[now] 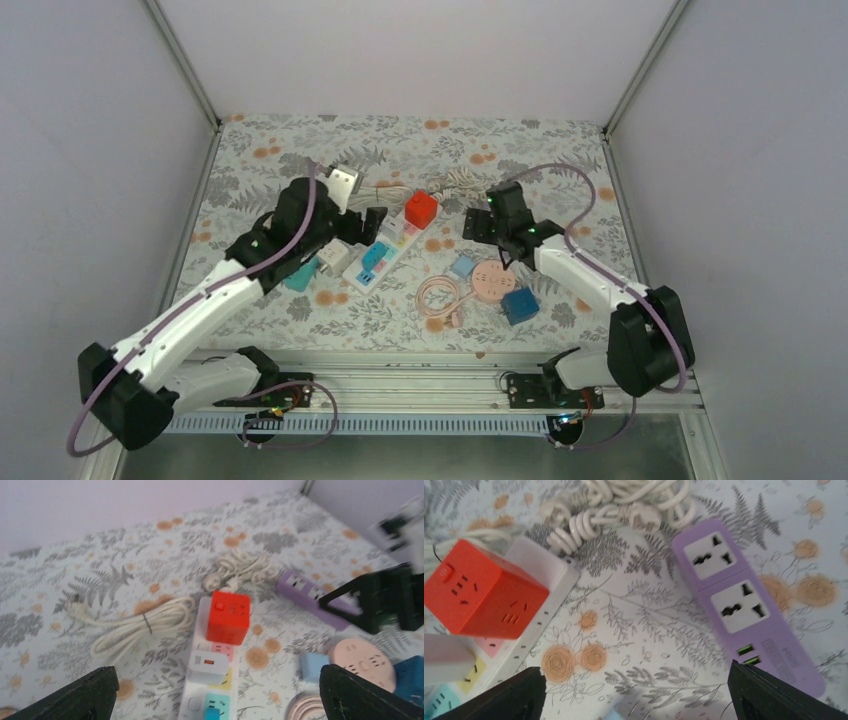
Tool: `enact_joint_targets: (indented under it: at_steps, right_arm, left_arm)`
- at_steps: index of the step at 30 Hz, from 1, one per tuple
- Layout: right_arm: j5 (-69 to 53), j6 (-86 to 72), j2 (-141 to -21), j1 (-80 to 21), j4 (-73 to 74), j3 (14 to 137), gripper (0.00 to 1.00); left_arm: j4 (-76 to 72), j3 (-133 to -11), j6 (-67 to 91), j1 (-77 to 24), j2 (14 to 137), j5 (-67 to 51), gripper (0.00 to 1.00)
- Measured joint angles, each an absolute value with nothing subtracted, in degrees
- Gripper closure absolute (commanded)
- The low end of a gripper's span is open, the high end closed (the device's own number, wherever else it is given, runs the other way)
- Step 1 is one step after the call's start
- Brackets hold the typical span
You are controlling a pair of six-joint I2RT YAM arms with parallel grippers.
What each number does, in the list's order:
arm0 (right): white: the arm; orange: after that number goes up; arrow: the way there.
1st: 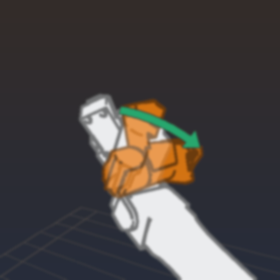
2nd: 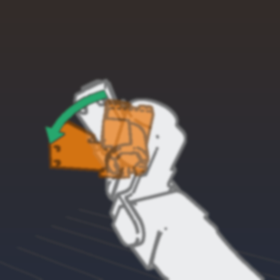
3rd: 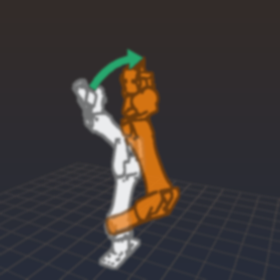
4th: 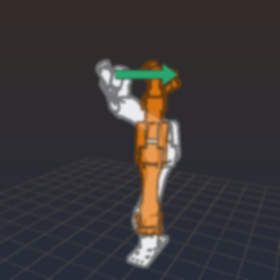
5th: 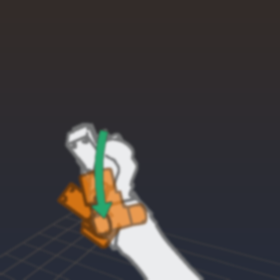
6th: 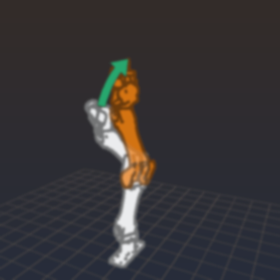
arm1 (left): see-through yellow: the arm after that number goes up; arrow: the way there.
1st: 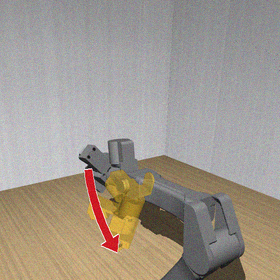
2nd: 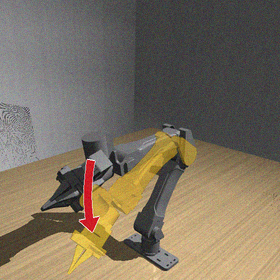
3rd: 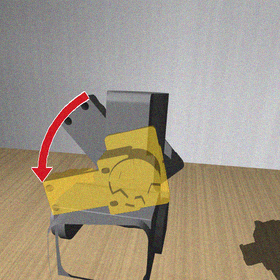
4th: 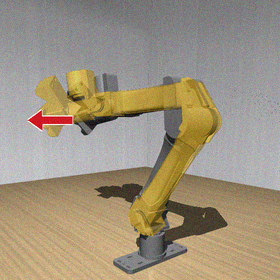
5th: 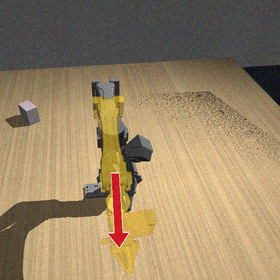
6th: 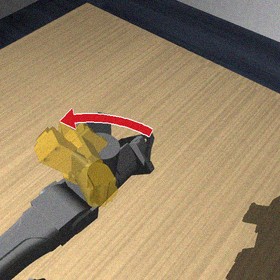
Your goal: Insert the plug
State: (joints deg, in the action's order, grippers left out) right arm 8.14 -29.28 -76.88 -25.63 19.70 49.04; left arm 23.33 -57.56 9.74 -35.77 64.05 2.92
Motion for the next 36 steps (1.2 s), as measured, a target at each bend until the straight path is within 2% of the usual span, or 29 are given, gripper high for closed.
enact_joint_targets:
  at_steps: [2,6,16,24,31,36]
  right_arm:
    - [9.72,-29.98,-79.09,-27.88,22.28,51.27,0.2]
    - [11.35,-32.82,-82.98,-32.88,26.13,52.93,0.29]
    - [11.42,-40.49,-90.91,-36.75,31.27,53.36,0.35]
    - [9.87,-40.45,-95.5,-37.12,30.83,56.36,0.4]
    - [6.57,-38.63,-96.6,-37.89,28.82,56.9,0.39]
    - [2.35,-36.25,-96.07,-38.59,26.57,56.88,0.34]
  left_arm:
    - [19.49,-54.28,9.74,-35.77,60.2,1.56,0.0]
    - [13.61,-50.11,9.69,-35.77,54.59,-0.71,0.0]
    - [9.91,-48.05,9.47,-35.79,51.29,-1.19,0.02]
    - [9.93,-48.05,9.1,-35.79,51.31,-1.74,0.01]
    - [9.91,-48.05,9.02,-35.77,51.86,-1.72,0.01]
    - [10.0,-48.05,9.02,-35.77,53.43,-1.74,0.01]
